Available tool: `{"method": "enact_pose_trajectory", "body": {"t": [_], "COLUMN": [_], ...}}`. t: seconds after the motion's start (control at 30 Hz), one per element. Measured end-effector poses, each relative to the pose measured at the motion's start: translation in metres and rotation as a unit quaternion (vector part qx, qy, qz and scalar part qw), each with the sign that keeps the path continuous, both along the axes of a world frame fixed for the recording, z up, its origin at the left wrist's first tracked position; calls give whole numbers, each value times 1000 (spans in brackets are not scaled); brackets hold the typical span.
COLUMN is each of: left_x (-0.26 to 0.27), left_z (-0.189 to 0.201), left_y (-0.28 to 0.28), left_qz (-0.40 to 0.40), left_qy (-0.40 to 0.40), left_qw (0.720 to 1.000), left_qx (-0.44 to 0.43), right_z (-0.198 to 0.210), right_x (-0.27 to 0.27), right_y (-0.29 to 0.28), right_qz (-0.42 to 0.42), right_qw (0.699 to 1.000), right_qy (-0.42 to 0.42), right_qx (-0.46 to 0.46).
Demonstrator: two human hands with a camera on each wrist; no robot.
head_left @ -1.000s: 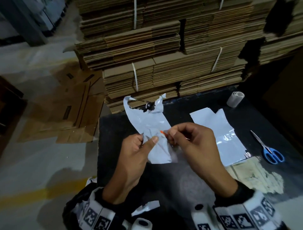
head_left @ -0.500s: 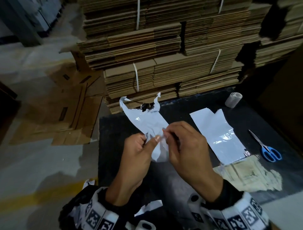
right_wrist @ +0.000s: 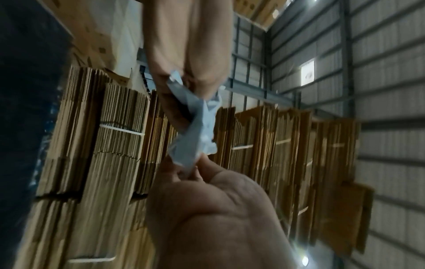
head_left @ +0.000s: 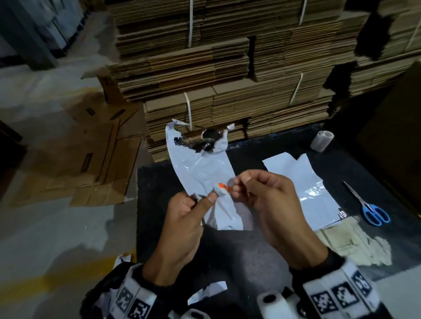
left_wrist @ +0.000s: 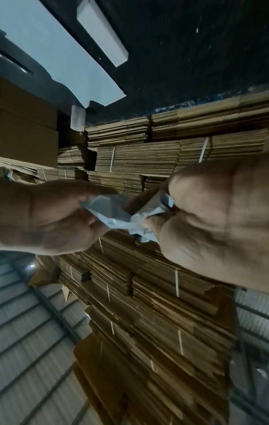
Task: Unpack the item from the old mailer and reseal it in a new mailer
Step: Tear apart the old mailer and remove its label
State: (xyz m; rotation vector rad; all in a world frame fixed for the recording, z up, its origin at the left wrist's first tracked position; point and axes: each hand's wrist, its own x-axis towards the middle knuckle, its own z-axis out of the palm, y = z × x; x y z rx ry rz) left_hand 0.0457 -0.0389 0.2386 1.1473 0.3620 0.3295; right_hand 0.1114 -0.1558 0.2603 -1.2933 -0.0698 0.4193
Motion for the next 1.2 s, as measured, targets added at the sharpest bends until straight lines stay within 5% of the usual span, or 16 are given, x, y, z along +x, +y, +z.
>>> {"method": "enact_pose_trajectory", "body": {"t": [0.07,0.17,0.37,0.57,0.67,0.97,1.2], "left_x": [-1,-2,-5,-7,-7,-5,-5], "left_z": [1,5,9,4,1,-1,-4], "left_y": [0,-1,2,5,6,4,3], "left_qz": [3,-6,13,23,11,-7,1], "left_qy": [2,4,30,35,26,-1,-15], "left_qw": [1000,1000,997,991,992,1000,999], "left_qx": [0,6,76,130,121,3,-32], "right_z": [6,7,-5,-11,-13,-9,-6], "right_x": [3,0,-5,-6,-6,-9,-14], "right_y": [-4,-5,-5,-1,1,8,13], "right_qz": [8,31,16,3,6,30,13], "right_qw": [1000,993,904,847,858,975,1000], "right_qy": [3,-105,-363,-438,-417,-160,1], "right_qx": [17,-48,-225,-300,-302,-150,-11]}}
